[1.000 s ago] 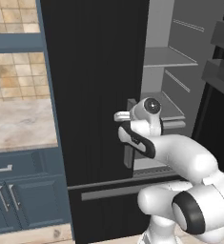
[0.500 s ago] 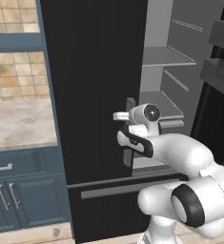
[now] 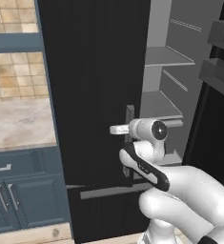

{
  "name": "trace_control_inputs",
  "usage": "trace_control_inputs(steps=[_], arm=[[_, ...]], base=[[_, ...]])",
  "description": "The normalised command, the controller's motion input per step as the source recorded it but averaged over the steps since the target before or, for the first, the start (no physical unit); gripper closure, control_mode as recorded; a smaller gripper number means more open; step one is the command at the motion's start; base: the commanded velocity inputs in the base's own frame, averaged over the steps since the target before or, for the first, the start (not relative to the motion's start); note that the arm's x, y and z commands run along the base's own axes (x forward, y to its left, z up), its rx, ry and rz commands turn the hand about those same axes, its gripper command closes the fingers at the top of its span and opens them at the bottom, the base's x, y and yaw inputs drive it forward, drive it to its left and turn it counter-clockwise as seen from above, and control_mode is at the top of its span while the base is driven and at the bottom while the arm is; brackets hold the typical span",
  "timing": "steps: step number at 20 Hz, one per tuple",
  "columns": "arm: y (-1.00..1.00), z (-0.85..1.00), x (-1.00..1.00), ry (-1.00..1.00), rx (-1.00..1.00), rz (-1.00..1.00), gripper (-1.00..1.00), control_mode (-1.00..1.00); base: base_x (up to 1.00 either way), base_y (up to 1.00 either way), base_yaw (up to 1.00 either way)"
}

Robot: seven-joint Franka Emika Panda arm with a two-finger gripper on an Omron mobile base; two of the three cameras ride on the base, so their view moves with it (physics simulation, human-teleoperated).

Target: Take the donuts from the fridge and place them on the empty tray on the dining counter.

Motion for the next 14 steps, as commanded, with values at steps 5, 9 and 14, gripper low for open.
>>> trace_control_inputs(steps=[5, 9, 14], arm=[[0.56, 0.26, -1.0, 0.0, 0.0, 0.09, 1.0, -1.0], [0.55, 0.32, -1.0, 0.0, 0.01, 0.07, 1.0, -1.0], [0.58, 0.39, -0.96, 0.01, 0.02, 0.04, 1.0, -1.0]], base=[[0.0, 0.0, 0.0], [0.0, 0.0, 0.0], [0.0, 0.0, 0.0]])
